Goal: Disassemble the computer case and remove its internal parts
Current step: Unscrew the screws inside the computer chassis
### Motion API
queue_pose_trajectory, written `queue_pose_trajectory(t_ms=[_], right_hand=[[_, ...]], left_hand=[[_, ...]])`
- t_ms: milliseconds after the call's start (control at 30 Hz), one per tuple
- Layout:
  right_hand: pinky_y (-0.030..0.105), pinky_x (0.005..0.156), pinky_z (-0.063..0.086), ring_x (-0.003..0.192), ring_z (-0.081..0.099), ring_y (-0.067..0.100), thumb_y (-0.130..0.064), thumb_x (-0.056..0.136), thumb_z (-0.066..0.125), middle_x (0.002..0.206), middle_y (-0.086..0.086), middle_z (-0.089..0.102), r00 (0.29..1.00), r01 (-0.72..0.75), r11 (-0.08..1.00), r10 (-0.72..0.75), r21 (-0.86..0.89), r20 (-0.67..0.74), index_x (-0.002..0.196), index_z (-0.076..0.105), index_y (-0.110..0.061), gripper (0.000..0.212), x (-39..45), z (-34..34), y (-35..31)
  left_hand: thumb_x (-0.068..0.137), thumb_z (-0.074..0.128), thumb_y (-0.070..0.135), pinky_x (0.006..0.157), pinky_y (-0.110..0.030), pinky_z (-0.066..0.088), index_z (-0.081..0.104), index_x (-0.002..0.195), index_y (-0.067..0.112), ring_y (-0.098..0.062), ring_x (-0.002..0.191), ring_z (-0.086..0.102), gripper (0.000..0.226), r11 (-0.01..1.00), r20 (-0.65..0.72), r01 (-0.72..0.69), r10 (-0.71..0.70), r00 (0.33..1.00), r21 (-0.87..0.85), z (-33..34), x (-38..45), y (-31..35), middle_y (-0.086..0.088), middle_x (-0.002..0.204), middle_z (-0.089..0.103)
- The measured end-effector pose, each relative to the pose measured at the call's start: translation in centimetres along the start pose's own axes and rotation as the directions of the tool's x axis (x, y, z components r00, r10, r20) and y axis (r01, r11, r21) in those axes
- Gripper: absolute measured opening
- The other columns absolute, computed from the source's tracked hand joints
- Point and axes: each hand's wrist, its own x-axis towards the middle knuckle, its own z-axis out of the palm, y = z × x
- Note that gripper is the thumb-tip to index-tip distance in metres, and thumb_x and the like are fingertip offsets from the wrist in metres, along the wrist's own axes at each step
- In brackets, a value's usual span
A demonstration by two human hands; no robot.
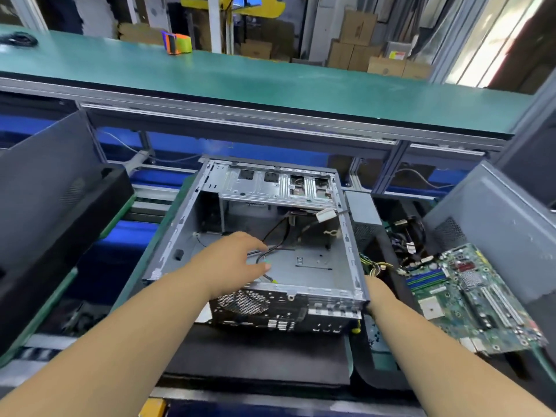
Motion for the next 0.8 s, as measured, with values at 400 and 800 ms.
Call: queue_pose_trajectory(t_ms=[400,800], right_hand=[[0.033,0.066,0.042,0.071,0.053,0.019,-0.048,0.083,0.057,0.090,0.004,0.060,0.895,0.411,0.911,-0.412,-0.041,-0.172,0.100,0.053,-0.021,0.032,-6.7,-3.3,-5.5],[0.026,0.048,0.036,0.061,0.054,0.013,-0.035,0.085,0.065,0.083,0.003,0.060,0.892,0.401,0.784,-0.452,-0.474,0.006,0.100,0.050,-0.016,0.029,-10.4,-1.8,-6.5]], left_hand=[[0.081,0.071,0.043,0.104,-0.041,0.041,0.074,0.082,0.042,-0.011,0.105,0.059,0.003,0.860,0.092,0.180,-0.155,0.984,-0.478,0.9,-3.0,0.2,0.020,0.095,0.070],[0.066,0.057,0.075,0.108,-0.047,0.035,0.075,0.083,0.047,-0.022,0.124,0.045,0.037,0.844,0.003,0.211,-0.241,0.971,-0.493,0.3,-4.8,-0.8,0.019,0.103,0.070]])
